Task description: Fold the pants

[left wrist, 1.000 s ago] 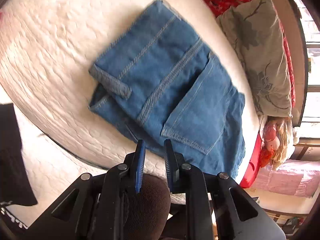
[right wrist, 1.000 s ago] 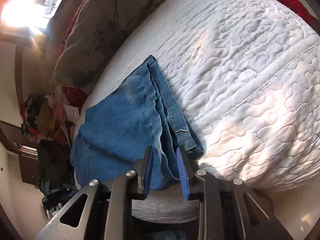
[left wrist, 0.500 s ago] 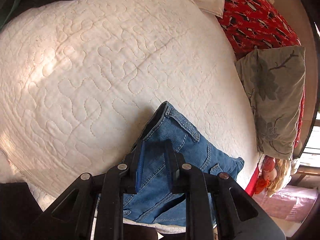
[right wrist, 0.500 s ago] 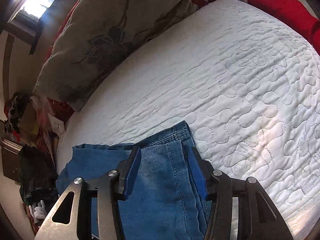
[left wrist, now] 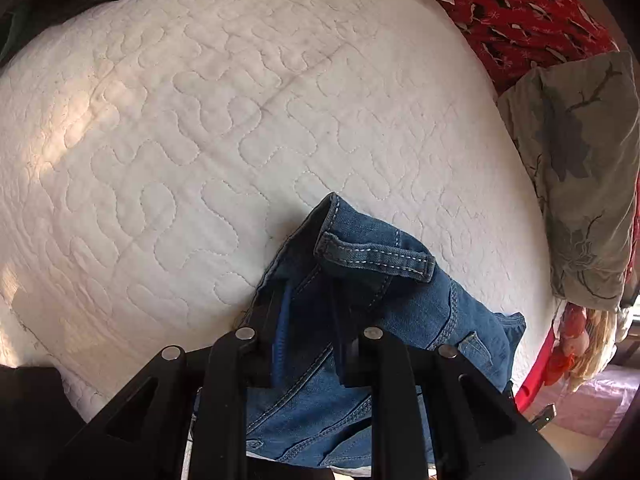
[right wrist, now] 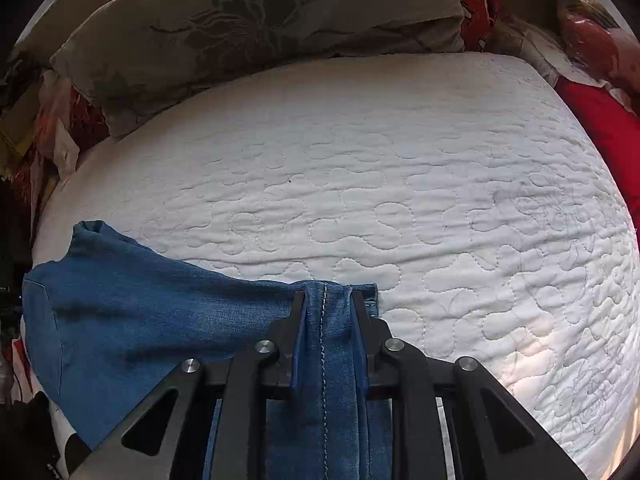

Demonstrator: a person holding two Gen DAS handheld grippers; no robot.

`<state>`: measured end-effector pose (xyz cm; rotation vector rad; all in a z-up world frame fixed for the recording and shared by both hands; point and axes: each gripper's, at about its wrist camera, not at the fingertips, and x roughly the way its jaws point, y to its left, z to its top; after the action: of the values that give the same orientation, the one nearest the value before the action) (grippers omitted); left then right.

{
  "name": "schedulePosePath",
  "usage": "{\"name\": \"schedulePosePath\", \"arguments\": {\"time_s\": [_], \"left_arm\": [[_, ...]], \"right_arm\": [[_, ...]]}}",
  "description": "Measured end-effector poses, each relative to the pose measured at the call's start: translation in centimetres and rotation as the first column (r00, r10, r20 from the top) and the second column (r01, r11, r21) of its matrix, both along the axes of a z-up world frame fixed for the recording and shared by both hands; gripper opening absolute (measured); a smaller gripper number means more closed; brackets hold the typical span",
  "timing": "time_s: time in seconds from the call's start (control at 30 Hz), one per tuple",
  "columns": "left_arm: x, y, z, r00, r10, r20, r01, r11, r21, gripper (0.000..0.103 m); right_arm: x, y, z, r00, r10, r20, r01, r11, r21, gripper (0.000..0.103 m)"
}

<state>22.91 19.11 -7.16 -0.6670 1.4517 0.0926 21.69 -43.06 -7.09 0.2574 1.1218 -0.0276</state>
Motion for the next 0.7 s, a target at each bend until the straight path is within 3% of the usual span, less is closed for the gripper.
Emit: {"name": "schedulePosePath", "arguments": {"time_s": [0.1, 0.23, 0.33, 0.47, 0.67, 0.7], "left_arm": [[-1.1, 1.8, 1.4, 1.000, 0.007, 0.020, -0.007, 1.000, -0.004, 0.016], [-5.1, 4.2, 2.9, 0.996, 0.038, 0.077, -0.032, 0.996, -0.082, 0.016], [-8.8, 4.6, 1.7, 0.996, 0.052, 0.076, -0.039, 0.985, -0.168, 0.016], [-11.8, 2.8, -1.5, 0.999, 0.052, 0.016, -0.045, 0.957, -0.286, 0.016], [-12.0, 2.0, -3.4, 0.994, 0.110, -0.004, -0.104, 0.926, -0.362, 0.017], [-11.5, 1.7, -3.6, 0.993, 0.116, -0.007, -0.110, 0.925, -0.365, 0.025]], "right_arm": [[-0.4, -0.2, 0.8, 0.999, -0.033, 0.001, 0.033, 0.998, 0.053, 0.028], [-1.6, -1.5, 3.6, 0.993, -0.098, 0.069, 0.085, 0.982, 0.166, 0.034], [-0.6, 0.6, 5.6, 0.995, -0.032, 0.098, 0.012, 0.980, 0.197, 0.044], [2.4, 5.5, 6.8, 0.991, 0.070, 0.110, -0.095, 0.965, 0.244, 0.045], [6.7, 12.9, 5.7, 0.982, 0.173, 0.075, -0.188, 0.932, 0.311, 0.045], [7.3, 13.8, 5.3, 0.981, 0.181, 0.067, -0.192, 0.930, 0.315, 0.045]]}}
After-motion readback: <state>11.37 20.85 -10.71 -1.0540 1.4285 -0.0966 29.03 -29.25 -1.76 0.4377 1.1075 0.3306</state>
